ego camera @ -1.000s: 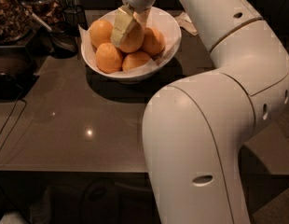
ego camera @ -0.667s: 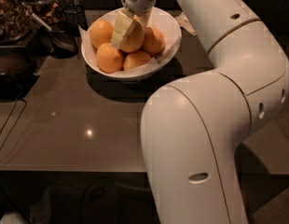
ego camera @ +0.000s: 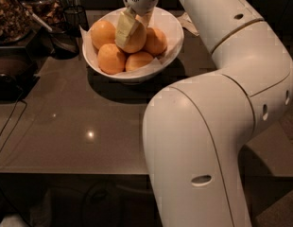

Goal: Pick orange from white bowl

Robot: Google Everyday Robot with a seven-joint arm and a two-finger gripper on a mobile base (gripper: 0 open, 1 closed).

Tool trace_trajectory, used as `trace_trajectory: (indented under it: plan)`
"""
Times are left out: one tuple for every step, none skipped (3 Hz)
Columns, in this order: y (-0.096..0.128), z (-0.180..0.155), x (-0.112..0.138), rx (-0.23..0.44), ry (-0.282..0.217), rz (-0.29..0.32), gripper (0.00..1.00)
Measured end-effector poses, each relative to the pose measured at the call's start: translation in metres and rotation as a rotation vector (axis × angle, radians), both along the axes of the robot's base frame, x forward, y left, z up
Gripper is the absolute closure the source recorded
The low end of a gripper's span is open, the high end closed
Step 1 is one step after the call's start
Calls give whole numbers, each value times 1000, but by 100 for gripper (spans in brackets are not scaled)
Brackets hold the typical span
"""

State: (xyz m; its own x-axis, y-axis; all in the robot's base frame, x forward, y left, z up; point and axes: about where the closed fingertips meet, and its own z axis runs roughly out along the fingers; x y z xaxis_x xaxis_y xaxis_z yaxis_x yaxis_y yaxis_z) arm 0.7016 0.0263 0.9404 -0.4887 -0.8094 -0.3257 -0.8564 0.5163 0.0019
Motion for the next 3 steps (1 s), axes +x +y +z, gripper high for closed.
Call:
trace_trajectory:
  plan:
    - [0, 0, 0, 0, 0, 0, 86]
    - [6, 6, 5, 40, -52, 38, 100]
    - [1, 26, -10, 96, -117, 109, 100]
